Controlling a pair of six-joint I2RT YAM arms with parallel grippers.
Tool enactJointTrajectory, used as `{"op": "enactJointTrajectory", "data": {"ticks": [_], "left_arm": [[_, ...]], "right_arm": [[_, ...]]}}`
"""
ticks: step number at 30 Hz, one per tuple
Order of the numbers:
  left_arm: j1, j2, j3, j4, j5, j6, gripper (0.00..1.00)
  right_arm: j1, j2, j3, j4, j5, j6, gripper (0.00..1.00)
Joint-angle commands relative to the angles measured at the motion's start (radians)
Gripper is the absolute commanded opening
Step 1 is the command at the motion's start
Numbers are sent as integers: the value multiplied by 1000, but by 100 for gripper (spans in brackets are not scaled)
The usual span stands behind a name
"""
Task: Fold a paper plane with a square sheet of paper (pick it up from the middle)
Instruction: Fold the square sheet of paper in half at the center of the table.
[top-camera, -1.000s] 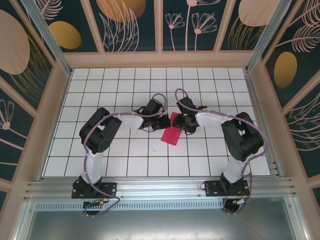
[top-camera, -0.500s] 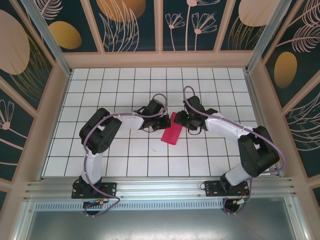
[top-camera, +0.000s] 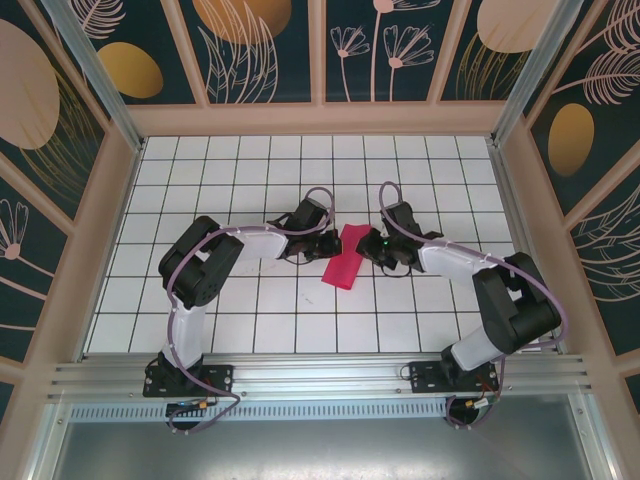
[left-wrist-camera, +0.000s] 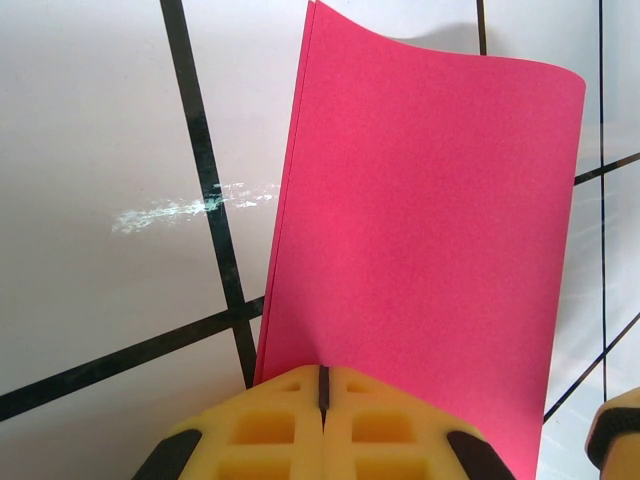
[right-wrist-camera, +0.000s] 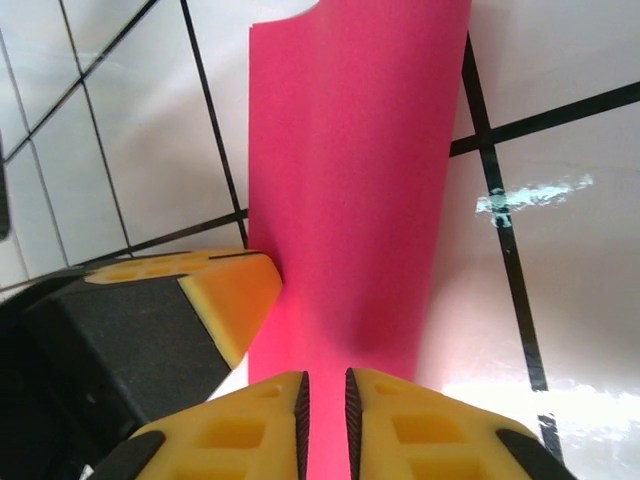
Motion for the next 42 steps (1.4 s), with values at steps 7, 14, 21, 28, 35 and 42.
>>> {"op": "enactJointTrajectory", "data": {"ticks": [7, 14, 21, 28, 35, 42], "left_arm": [[-4, 25, -24, -85, -49, 19, 4], [-5, 26, -25, -90, -52, 21, 4], [-4, 31, -22, -90, -50, 22, 4], [-5, 35, -22, -91, -46, 21, 4], [-5, 39, -25, -93, -47, 21, 3], [-5, 37, -24, -93, -43, 22, 3]], "right_arm": [[-37, 51, -61, 225, -162, 48, 16], [-49, 90, -74, 241, -178, 37, 16], [-61, 104, -100, 220, -161, 13, 17], [-69, 135, -119, 232, -161, 6, 17], [-69, 151, -128, 188, -117, 14, 17], [-67, 63, -96, 146, -138, 5, 19]]}}
